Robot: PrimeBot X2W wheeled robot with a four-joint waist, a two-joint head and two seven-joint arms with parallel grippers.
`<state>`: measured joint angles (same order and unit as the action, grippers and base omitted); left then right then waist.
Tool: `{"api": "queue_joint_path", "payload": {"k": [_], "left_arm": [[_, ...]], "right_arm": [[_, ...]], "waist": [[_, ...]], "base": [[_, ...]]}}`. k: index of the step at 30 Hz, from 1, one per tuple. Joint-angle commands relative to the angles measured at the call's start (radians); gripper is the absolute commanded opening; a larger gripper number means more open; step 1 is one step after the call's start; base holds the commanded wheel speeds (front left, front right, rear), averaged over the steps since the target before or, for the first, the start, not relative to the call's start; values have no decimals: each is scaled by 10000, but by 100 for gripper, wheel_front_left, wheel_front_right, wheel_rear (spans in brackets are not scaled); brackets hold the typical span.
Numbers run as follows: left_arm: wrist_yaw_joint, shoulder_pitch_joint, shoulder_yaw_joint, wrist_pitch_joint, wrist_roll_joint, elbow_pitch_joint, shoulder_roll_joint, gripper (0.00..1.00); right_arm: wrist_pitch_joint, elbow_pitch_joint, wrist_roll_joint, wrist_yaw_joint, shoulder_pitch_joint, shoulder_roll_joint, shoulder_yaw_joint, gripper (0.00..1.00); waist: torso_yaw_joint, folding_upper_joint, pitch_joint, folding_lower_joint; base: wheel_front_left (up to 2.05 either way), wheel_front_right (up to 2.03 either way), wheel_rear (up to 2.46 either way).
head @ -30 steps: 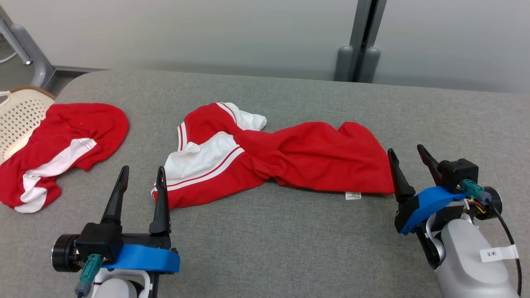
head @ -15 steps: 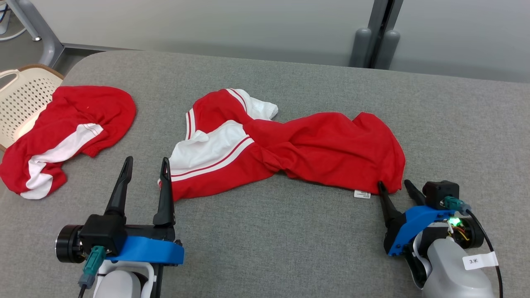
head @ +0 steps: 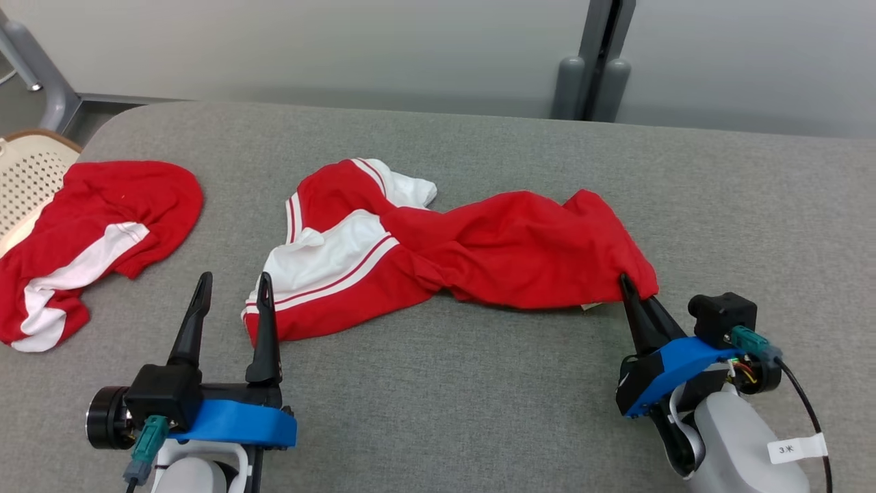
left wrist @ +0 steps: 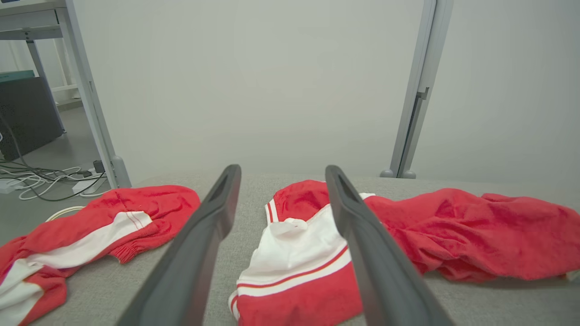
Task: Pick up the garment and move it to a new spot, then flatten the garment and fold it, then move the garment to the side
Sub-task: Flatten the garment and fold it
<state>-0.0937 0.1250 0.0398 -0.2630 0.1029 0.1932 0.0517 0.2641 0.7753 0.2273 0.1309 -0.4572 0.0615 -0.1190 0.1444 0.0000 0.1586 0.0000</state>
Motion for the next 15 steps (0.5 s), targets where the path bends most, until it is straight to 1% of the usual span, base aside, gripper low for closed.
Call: {"api": "queue_joint_path", "payload": {"k": [1,4,6,8,11,15], "left_arm": [[-10,-56,-74,-25,-54,22,-10,100],[-5,-205,-181,-25,-71,42,-10,100],[-15,-292,-201,-26,-60,58,-10,100],[-35,-371,-172,-26,-44,67,-11,100],[-48,-466,-112,-26,-42,136,-11,100],[-59,-553,-85,-26,21,188,-11,100]], "right_arm": [[3,-316,118,-1,277,178,-72,0],[3,-1319,356,-1,941,369,-405,0],[3,-2037,661,-1,1406,490,-441,0],[5,-2648,678,-3,1956,768,-474,0],[5,-3411,763,-3,2877,954,-273,0],[-151,-4205,831,-3,4137,1044,305,0]], "waist": [[-192,0,-163,0],[-461,0,-346,0],[-628,0,-486,0],[-789,0,-599,0],[-953,0,-769,0],[-1105,0,-910,0]], "base": [[0,0,0],[0,0,0],[0,0,0],[0,0,0],[0,0,0],[0,0,0]]}}
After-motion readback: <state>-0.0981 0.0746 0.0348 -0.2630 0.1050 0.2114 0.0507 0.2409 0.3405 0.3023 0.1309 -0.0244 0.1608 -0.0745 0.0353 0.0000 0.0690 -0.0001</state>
